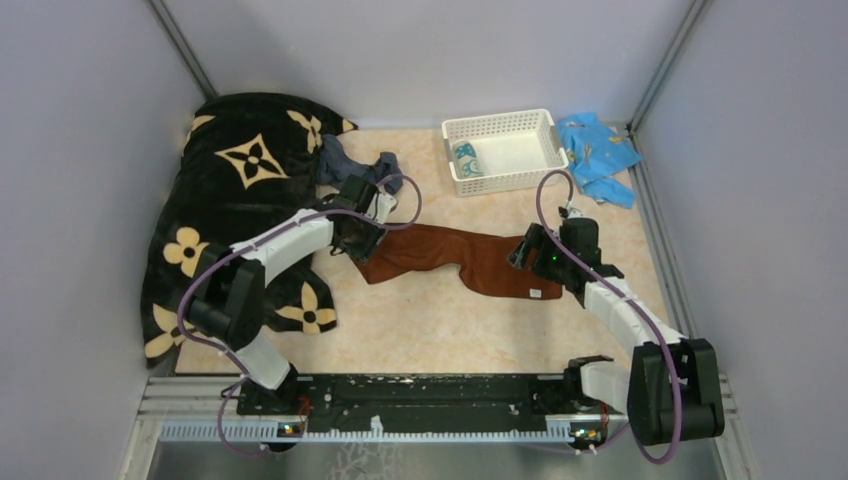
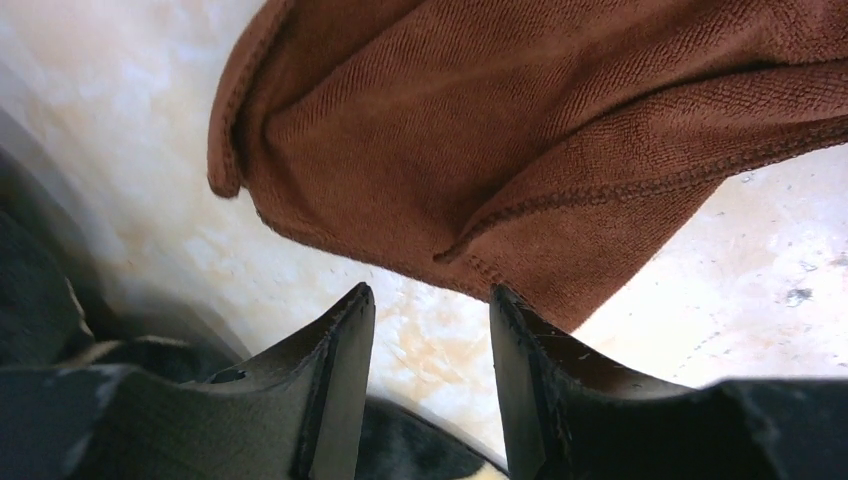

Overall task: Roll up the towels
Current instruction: Flatten out the towel at the center of the board.

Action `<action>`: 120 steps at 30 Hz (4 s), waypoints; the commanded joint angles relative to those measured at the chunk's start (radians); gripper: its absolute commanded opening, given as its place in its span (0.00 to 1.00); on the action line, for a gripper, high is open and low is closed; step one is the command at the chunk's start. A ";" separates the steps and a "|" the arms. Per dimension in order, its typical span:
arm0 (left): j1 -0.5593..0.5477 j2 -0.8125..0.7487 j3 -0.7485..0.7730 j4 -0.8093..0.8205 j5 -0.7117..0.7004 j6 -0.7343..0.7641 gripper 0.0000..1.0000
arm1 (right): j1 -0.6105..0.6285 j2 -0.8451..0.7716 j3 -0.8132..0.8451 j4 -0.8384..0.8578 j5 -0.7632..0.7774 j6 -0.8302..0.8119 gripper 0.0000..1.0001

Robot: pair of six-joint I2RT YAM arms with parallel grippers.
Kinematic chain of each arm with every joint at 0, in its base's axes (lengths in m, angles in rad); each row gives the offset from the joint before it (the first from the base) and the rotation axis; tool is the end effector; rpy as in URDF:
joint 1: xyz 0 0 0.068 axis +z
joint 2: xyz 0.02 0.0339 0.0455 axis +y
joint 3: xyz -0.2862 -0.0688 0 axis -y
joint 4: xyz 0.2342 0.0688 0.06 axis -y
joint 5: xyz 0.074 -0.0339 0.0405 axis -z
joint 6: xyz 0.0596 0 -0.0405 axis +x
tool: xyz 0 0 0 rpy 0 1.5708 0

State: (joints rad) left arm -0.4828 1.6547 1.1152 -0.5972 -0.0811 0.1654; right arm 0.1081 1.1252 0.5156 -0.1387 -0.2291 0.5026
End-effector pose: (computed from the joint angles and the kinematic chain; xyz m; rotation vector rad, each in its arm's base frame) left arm 0.2962 -0.1498 0.2088 0.8371 2.5675 0.0141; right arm 0.2170 0.0372 0.1970 0.3466 2.3393 0.5688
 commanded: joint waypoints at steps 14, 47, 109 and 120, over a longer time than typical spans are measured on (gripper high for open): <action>-0.007 0.150 0.103 -0.015 0.218 0.313 0.42 | 0.038 -0.042 0.004 0.020 0.038 -0.031 0.81; -0.017 0.012 0.112 -0.090 -0.037 0.084 0.00 | 0.034 -0.103 0.100 -0.318 0.460 0.028 0.81; -0.024 -0.145 0.138 -0.057 -0.259 0.058 0.00 | -0.124 -0.030 0.281 -0.443 0.389 0.290 0.00; -0.022 -0.417 0.264 -0.026 -0.413 0.070 0.00 | -0.165 -0.241 0.659 -0.569 0.553 0.150 0.00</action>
State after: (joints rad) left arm -0.4999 1.3685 1.3449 -0.6544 -0.4236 0.2352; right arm -0.0433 0.9741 1.0561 -0.6514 0.2203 0.7250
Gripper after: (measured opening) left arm 0.008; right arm 0.009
